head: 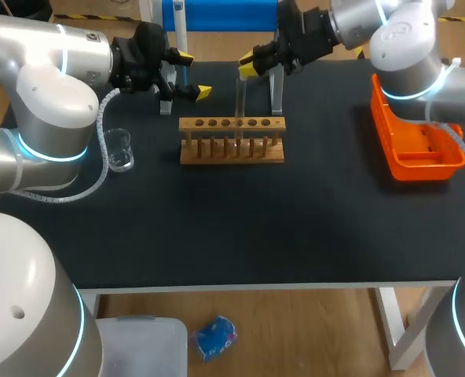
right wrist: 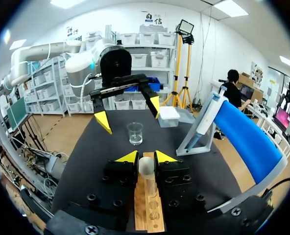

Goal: Invert the test tube, pick up the pipette, mount the tip to pipette, aspirate from beaker and dispense into the tube, eject the tip, return the pipette, and cap with the stopper.

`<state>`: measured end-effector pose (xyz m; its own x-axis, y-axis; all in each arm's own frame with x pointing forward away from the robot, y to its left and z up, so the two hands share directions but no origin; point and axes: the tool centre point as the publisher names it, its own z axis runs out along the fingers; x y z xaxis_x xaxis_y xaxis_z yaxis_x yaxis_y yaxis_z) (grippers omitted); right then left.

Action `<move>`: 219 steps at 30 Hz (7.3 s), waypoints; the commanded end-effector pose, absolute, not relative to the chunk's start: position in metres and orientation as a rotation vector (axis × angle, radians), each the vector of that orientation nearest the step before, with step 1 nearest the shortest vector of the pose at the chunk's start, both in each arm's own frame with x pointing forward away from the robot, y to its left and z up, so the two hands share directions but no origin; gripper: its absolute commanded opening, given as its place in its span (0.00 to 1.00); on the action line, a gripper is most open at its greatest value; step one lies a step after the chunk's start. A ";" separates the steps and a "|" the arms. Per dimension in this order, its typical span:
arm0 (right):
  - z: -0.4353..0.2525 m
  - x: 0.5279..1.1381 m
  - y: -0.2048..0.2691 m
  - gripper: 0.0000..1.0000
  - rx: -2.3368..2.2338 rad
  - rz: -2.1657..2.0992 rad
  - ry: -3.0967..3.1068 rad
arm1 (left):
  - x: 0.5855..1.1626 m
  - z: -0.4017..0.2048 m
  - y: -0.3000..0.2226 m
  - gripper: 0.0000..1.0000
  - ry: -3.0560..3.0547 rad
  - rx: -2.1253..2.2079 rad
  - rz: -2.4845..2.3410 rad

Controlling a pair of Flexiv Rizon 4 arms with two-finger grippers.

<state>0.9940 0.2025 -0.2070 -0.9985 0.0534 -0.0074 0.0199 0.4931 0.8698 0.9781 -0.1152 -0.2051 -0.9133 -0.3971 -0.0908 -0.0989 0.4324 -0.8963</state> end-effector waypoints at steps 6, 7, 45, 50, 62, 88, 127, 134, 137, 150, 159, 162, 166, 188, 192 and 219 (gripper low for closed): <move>-0.212 0.996 0.203 0.00 0.073 1.565 2.689 | 0.978 -0.206 -0.115 1.00 2.396 -0.426 -1.477; -0.213 0.996 0.202 0.00 0.074 1.565 2.690 | 0.978 -0.206 -0.115 1.00 2.396 -0.426 -1.477; -0.212 1.001 0.205 0.00 0.059 1.540 2.707 | 0.978 -0.206 -0.115 1.00 2.396 -0.426 -1.477; -0.217 1.000 0.205 0.00 0.064 1.534 2.718 | 0.978 -0.206 -0.115 1.00 2.396 -0.426 -1.477; -0.222 1.002 0.206 0.00 0.068 1.525 2.741 | 0.978 -0.206 -0.115 1.00 2.396 -0.426 -1.477; -0.221 1.004 0.207 0.00 0.071 1.539 2.723 | 0.978 -0.206 -0.115 1.00 2.396 -0.426 -1.477; -0.216 0.998 0.198 1.00 0.086 1.619 2.638 | 0.978 -0.206 -0.115 1.00 2.396 -0.426 -1.477; -0.206 0.997 0.200 1.00 0.008 1.774 2.517 | 0.978 -0.206 -0.115 1.00 2.396 -0.426 -1.477; -0.203 0.997 0.203 0.49 -0.038 1.837 2.471 | 0.978 -0.206 -0.115 1.00 2.396 -0.426 -1.477; -0.200 0.998 0.211 0.00 -0.131 1.994 2.395 | 0.978 -0.206 -0.115 1.00 2.396 -0.426 -1.477; -0.205 1.000 0.215 0.00 -0.094 2.103 2.333 | 0.978 -0.206 -0.115 1.00 2.396 -0.426 -1.477; -0.205 1.002 0.216 0.00 -0.069 2.150 2.293 | 0.978 -0.206 -0.115 1.00 2.396 -0.426 -1.477; -0.205 1.003 0.217 0.00 -0.064 2.174 2.266 | 0.978 -0.206 -0.115 1.00 2.396 -0.426 -1.477; -0.220 1.005 0.221 0.00 -0.012 2.222 2.259 | 0.978 -0.206 -0.115 1.00 2.396 -0.426 -1.477; -0.223 1.005 0.221 0.00 -0.002 2.224 2.261 | 0.978 -0.206 -0.115 1.00 2.396 -0.426 -1.477; -0.249 0.998 0.220 0.00 0.057 2.206 2.299 | 0.978 -0.206 -0.115 1.00 2.396 -0.426 -1.477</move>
